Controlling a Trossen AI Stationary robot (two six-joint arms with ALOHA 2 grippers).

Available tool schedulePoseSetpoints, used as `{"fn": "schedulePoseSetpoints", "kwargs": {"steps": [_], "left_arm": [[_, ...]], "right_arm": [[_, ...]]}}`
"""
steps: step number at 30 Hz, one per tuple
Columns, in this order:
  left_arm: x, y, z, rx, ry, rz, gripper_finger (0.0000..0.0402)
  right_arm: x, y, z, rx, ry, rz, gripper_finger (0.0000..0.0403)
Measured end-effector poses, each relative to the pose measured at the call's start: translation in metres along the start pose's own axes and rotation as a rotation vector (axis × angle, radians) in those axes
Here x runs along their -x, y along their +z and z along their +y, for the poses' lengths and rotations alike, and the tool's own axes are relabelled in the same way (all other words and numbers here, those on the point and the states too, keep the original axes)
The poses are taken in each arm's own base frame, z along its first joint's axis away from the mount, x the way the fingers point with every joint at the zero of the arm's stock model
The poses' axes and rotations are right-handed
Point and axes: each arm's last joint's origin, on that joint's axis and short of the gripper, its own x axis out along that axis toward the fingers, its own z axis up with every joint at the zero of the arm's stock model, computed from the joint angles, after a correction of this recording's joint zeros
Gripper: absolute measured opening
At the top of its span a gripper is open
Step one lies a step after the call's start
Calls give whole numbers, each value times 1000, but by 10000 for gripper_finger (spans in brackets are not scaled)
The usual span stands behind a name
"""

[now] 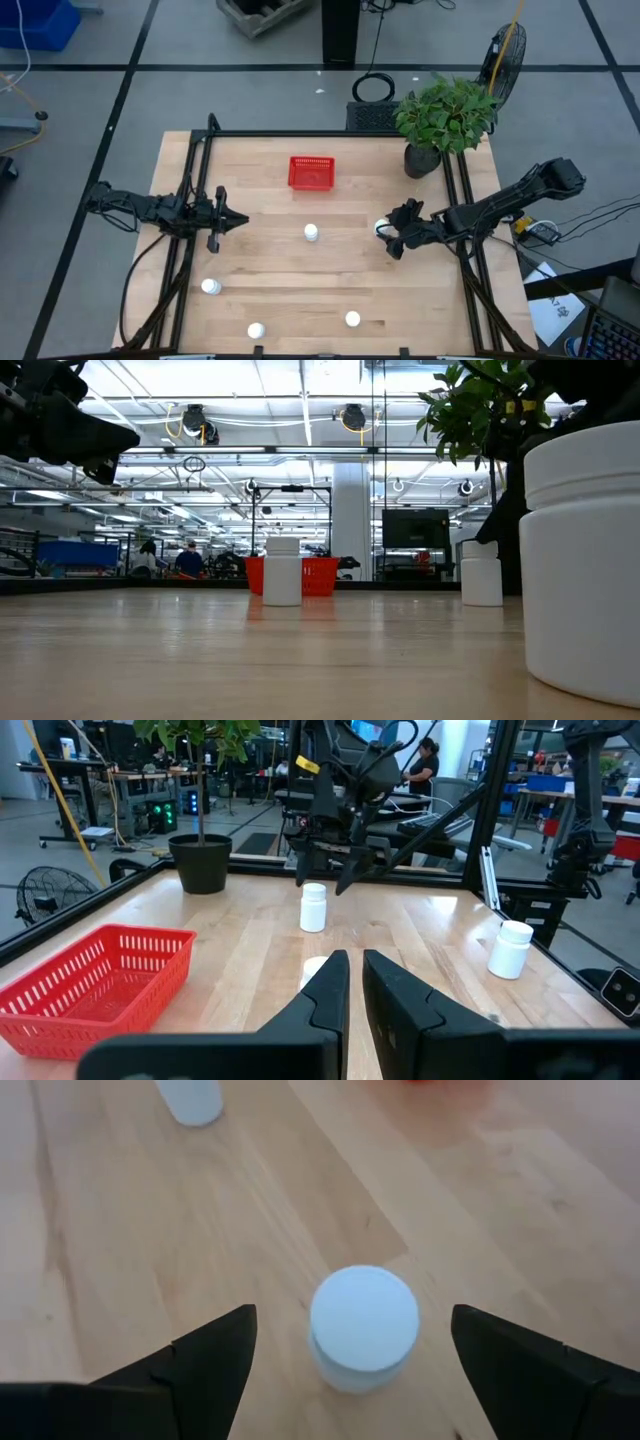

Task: Pick and place pill bottles into a basket
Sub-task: Put the white pill bottle into the orange basket

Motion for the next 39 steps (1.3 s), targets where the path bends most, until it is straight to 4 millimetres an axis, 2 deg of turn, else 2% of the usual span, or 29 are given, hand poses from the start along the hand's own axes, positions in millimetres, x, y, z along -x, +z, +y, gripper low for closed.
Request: {"fn": "schedulePoseSetpoints", "kwargs": {"steps": [8,20,27,33,39], "left_arm": [[0,0,0,0,0,0,35],[0,0,0,0,0,0,35],[0,0,0,0,0,0,35],[0,0,0,0,0,0,35],[0,0,0,0,0,0,35]], "right_arm": [[-8,-6,1,15,-30,37,311],[-9,-4,3,18,-24,23,204],[-9,-4,3,20,-19,14,158],[-9,-1,5,8,2,-14,154],[-7,18,16,36,69,-210,155]]}}
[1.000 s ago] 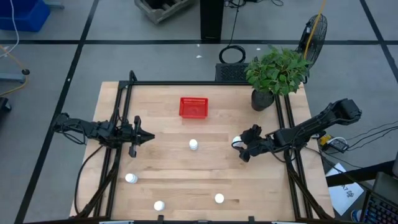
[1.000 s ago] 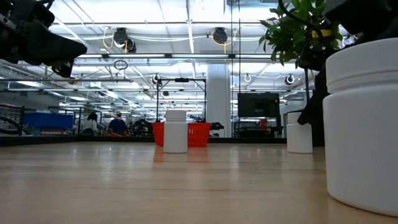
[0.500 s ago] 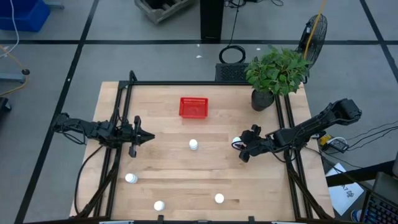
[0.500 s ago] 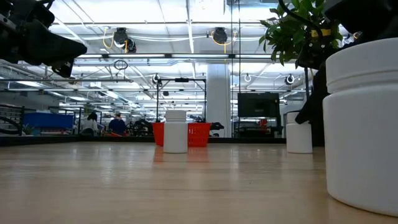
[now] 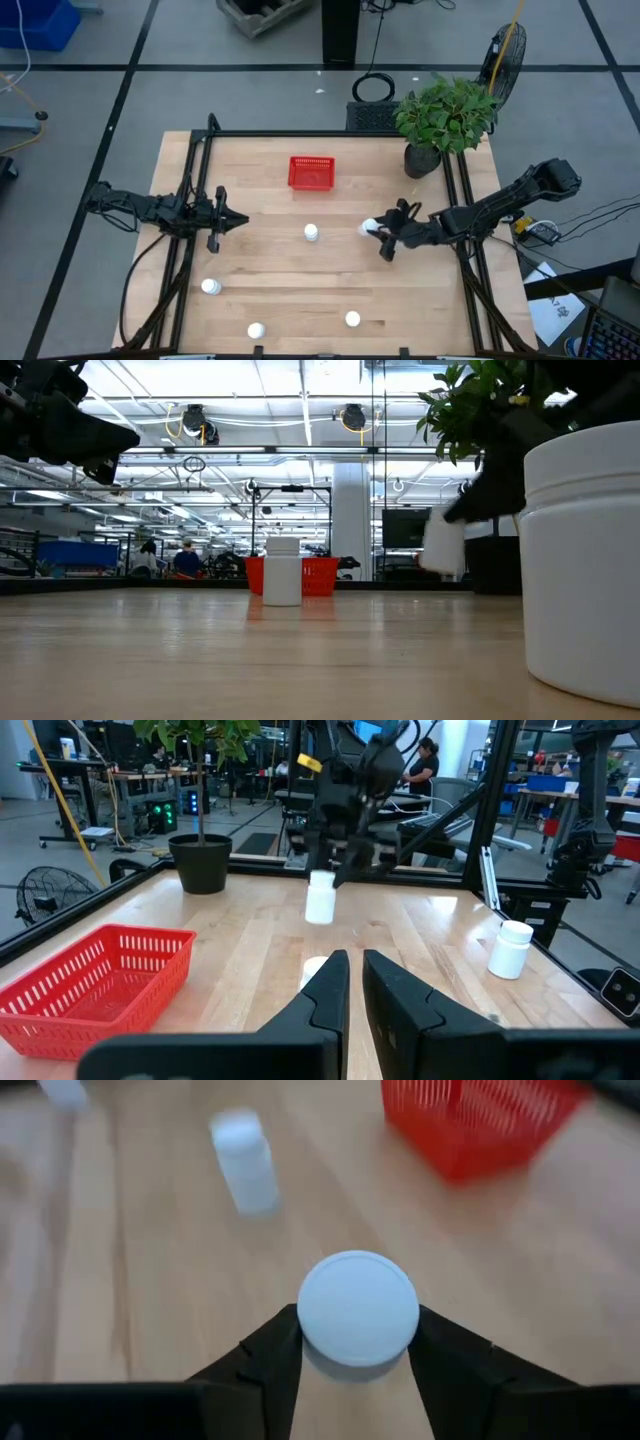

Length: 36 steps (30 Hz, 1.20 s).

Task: Pick and place pill bottles into a basket
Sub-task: Put the white pill bottle into the orange basket

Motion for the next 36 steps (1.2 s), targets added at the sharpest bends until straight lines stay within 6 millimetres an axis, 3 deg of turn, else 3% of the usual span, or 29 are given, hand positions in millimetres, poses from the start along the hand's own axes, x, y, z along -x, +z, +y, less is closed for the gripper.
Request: {"fn": "schedulePoseSetpoints", "kwargs": {"steps": [10,15,22,31,36], "left_arm": [[0,0,0,0,0,0,35],[0,0,0,0,0,0,35],[0,0,0,1,-1,-4,35],[0,1,0,2,-1,-9,35],[0,1,0,3,-2,-14,35]], "right_arm": [[-14,28,-4,23,-12,-238,151],[-40,39,-6,42,-17,-213,149],[-80,81,-4,112,-40,-177,149],[-108,134,-29,95,-79,-133,149],[-126,149,-48,84,-121,-66,150]]}}
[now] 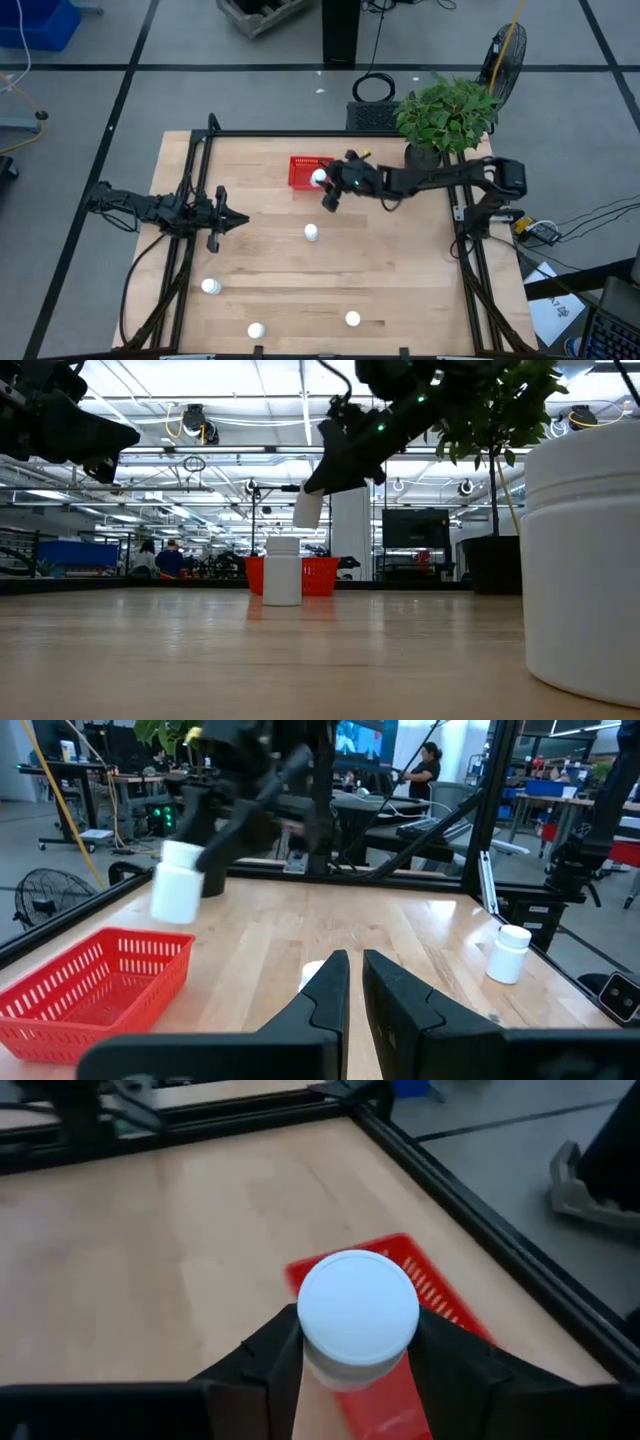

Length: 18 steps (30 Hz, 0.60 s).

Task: Pick and place pill bottles into a basket
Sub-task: Put the white pill bottle into the orange basket

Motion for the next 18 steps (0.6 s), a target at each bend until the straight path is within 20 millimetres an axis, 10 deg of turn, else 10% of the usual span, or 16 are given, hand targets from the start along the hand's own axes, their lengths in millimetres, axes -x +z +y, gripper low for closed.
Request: {"fn": "schedulePoseSetpoints", "kwargs": {"steps": [18], "left_arm": [[0,0,0,1,0,-4,35]], "right_arm": [[-61,-20,-55,-119,7,160,149]]}}
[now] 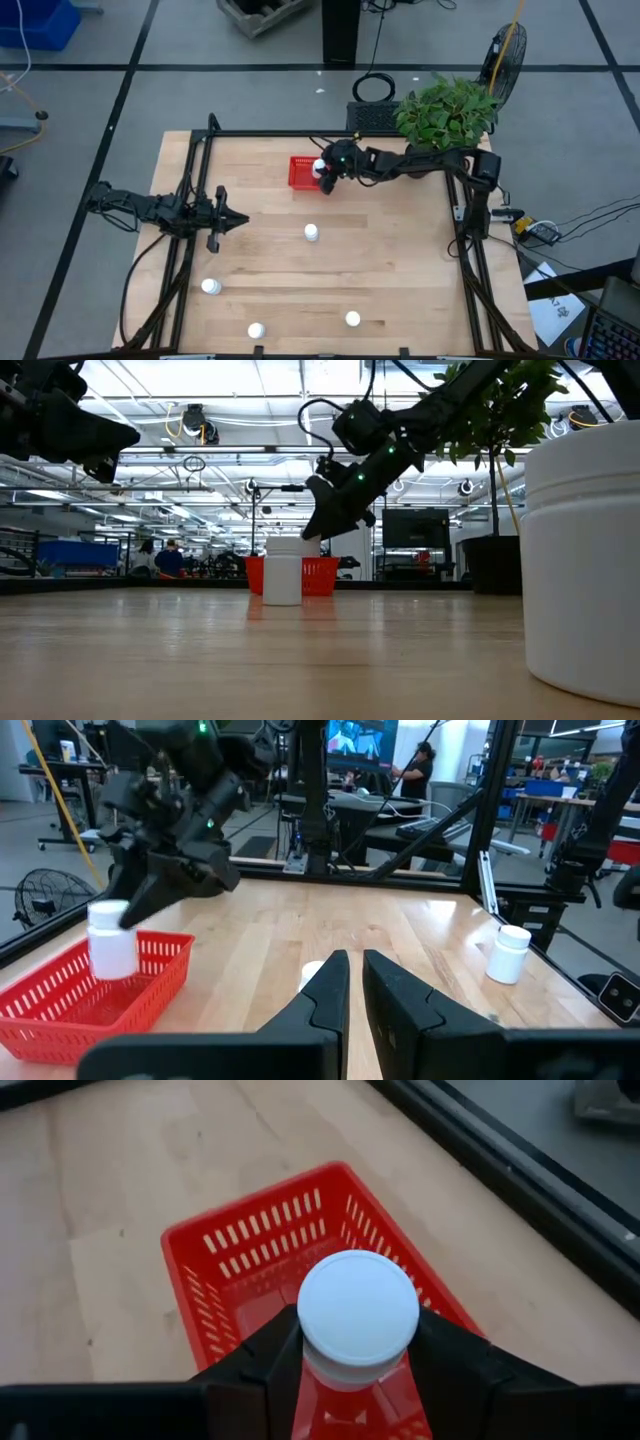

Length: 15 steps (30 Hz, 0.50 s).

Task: Pick and place pill bottles into a basket
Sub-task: Put the white pill bottle into the orange basket

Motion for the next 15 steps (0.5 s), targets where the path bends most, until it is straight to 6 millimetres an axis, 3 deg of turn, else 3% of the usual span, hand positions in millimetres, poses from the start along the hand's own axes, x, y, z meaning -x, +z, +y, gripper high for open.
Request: {"fn": "schedulePoseSetpoints", "kwargs": {"steps": [15], "left_arm": [[0,0,0,-1,0,2,35]], "right_arm": [[-11,-7,-13,-57,-31,32,152]]}}
